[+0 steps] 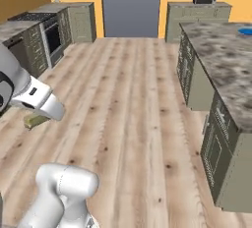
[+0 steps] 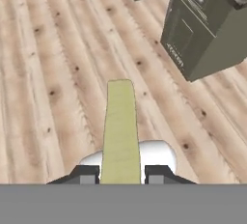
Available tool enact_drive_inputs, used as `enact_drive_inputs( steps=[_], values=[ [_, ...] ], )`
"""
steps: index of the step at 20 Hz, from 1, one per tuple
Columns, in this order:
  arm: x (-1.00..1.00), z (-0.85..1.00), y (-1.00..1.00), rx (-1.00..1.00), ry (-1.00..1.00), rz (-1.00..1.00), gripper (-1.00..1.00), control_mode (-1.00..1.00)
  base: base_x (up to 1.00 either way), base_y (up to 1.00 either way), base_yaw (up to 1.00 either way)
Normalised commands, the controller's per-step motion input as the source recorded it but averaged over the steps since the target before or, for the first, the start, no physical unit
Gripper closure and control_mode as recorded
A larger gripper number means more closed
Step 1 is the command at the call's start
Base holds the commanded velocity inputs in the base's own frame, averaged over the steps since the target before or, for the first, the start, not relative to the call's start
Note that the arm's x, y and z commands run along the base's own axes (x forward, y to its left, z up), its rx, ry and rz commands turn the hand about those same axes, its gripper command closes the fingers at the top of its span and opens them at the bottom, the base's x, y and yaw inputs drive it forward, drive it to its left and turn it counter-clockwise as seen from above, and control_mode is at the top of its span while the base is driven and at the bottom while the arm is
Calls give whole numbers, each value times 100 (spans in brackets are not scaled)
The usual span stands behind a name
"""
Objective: Retrieve the butter from the fridge and place it on a plate on the dining table. Then retrieve the butter knife by the fridge and place it near the plate.
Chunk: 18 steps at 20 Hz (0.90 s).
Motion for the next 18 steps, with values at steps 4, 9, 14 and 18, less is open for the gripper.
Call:
enact_drive_inputs(
  steps=[4, 9, 14, 18],
  values=[
    [0, 0, 0, 0, 0, 0, 100, 100, -23, -75, -44],
    [0, 0, 0, 0, 0, 0, 100, 100, -19, -100, -29],
    [0, 0, 0, 0, 0, 0, 100, 100, -24, -100, -5],
    [0, 0, 0, 0, 0, 0, 100, 100, -4, -100, 0]
  ],
)
